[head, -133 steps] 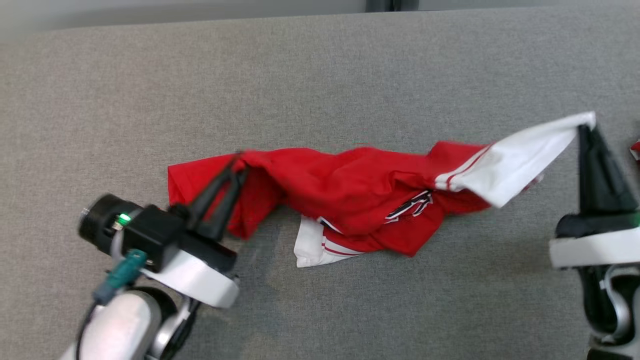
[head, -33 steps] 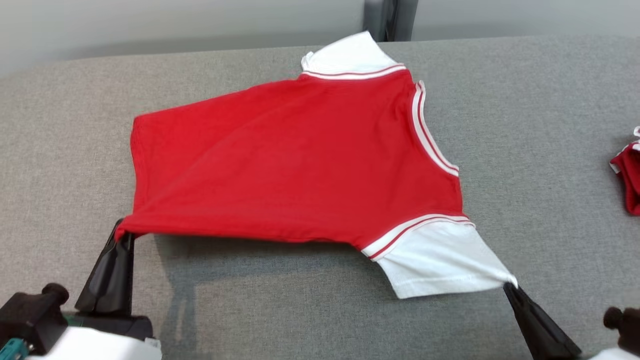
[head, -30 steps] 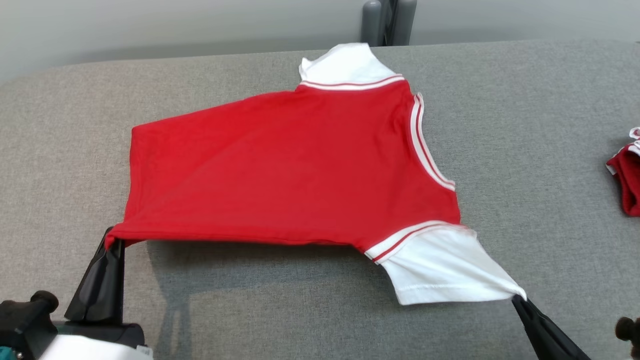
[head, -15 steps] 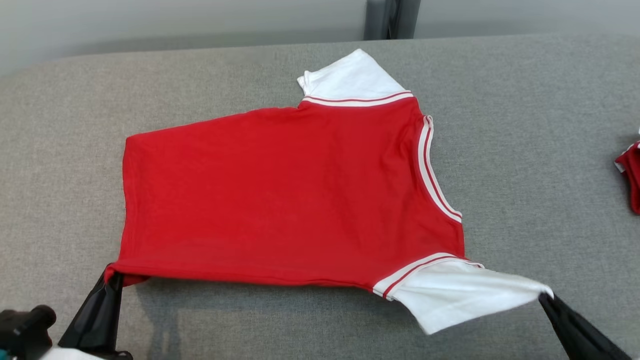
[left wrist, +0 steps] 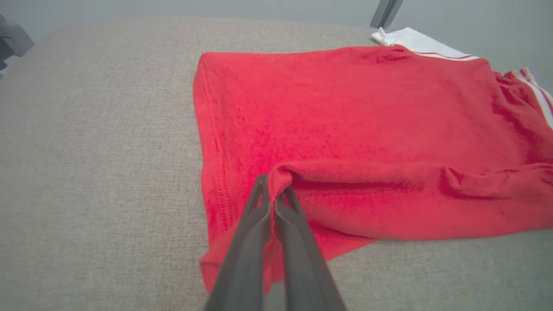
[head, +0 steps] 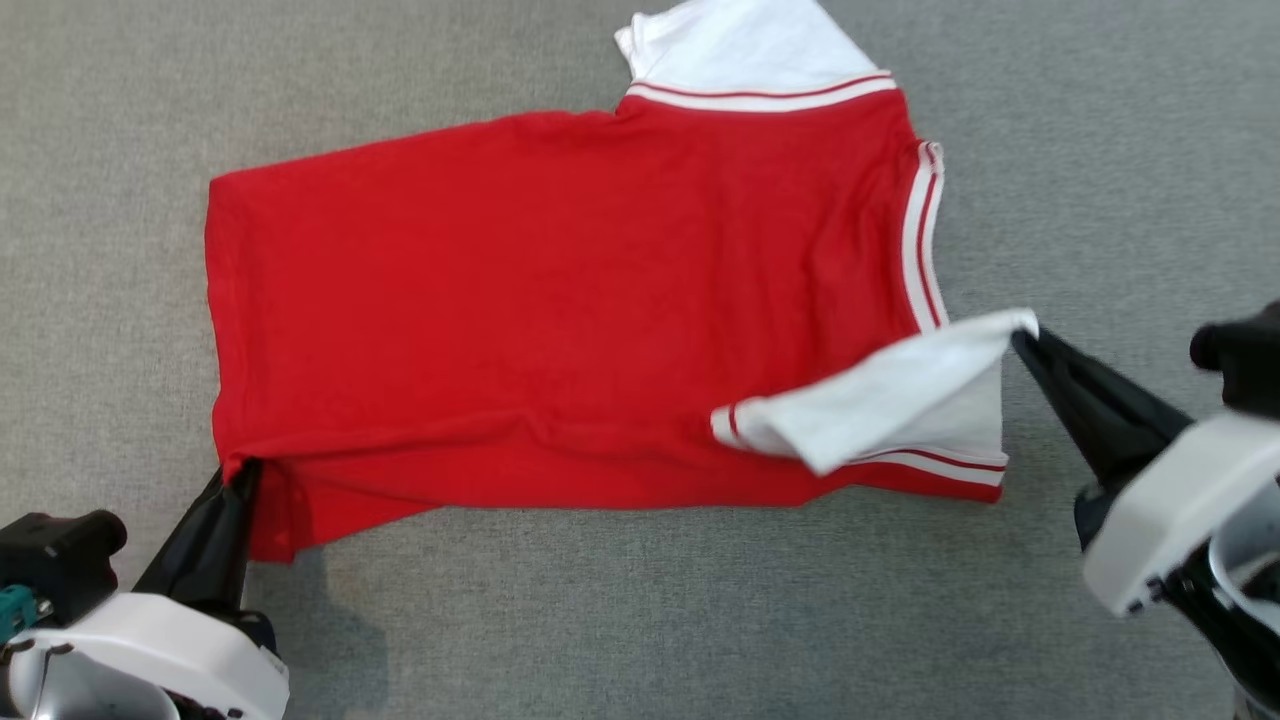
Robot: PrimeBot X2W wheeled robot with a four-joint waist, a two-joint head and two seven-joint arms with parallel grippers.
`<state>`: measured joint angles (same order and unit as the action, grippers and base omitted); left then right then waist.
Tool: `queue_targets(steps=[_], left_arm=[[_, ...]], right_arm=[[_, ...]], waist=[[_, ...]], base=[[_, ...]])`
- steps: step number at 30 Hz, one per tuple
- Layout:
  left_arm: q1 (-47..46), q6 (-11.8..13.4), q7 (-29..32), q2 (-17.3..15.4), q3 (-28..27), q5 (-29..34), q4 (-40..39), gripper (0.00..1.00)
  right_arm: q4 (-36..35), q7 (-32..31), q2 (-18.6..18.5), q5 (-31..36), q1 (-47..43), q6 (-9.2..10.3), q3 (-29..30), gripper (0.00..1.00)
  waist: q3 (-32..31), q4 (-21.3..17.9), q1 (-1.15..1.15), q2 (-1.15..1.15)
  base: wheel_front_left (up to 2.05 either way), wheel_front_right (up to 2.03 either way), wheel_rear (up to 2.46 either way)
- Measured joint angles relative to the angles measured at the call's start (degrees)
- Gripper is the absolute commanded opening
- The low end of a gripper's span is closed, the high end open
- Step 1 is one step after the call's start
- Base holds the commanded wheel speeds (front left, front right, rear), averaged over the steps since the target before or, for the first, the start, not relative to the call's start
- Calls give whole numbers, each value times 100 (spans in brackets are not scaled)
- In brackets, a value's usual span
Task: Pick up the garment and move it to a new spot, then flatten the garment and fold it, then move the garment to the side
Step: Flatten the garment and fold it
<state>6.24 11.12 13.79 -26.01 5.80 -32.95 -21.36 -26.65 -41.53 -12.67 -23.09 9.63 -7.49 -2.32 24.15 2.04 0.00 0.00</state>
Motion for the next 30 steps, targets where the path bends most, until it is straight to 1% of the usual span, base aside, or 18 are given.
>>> queue_targets(steps=[7, 11, 12, 14, 15, 16, 17, 18, 21, 23, 28, 30], left_arm=[[-302, -135, -96, 144, 152, -110, 481, 0], [-381, -209, -171, 242, 250, -188, 721, 0], [-381, -209, -171, 242, 250, -188, 721, 0], [-447, -290, -216, 297, 336, -190, 817, 0], [-447, -290, -216, 297, 336, -190, 817, 0], [-463, -303, -240, 322, 360, -196, 837, 42], [-483, -307, -283, 353, 372, -196, 856, 100], [-502, -328, -298, 372, 392, -208, 875, 100], [-525, -348, -528, 556, 360, -302, 880, 100], [-559, -341, -792, 675, 280, -319, 850, 100], [-759, -357, -1516, 893, 126, -283, 851, 100], [-860, -356, -1794, 915, 37, -198, 882, 100]], right_arm=[[993, 257, -320, -8, 960, 0, -407, 0], [1510, 599, -417, 2, 1266, 0, -579, 0], [1510, 599, -417, 2, 1266, 0, -579, 0], [1714, 856, -455, -19, 1346, 0, -625, 0], [1714, 856, -455, -19, 1346, 0, -625, 22], [1753, 964, -431, -86, 1344, 0, -634, 49], [1784, 1067, -390, -142, 1340, 0, -636, 87], [1816, 1162, -372, -160, 1319, 0, -636, 100], [1860, 1546, -358, -87, 1154, 0, -559, 100], [1851, 1863, -283, -48, 990, 0, -469, 100], [1758, 2888, 115, 257, 536, 0, -52, 100], [1727, 3340, 312, 423, 393, 0, 112, 100]], waist=[[398, 221, 0, 0], [511, 380, 0, 0], [511, 380, 0, 0], [524, 429, 0, 0], [524, 429, 0, 0], [514, 438, 0, 0], [500, 441, 0, 0], [477, 442, 0, 0], [380, 428, 0, 0], [296, 410, 0, 0], [42, 358, 0, 0], [-63, 323, 0, 0]], base=[[0, 0, 0], [0, 0, 0], [0, 0, 0], [0, 0, 0], [0, 0, 0], [0, 0, 0], [0, 0, 0], [0, 0, 0], [0, 0, 0], [0, 0, 0], [0, 0, 0], [0, 0, 0]])
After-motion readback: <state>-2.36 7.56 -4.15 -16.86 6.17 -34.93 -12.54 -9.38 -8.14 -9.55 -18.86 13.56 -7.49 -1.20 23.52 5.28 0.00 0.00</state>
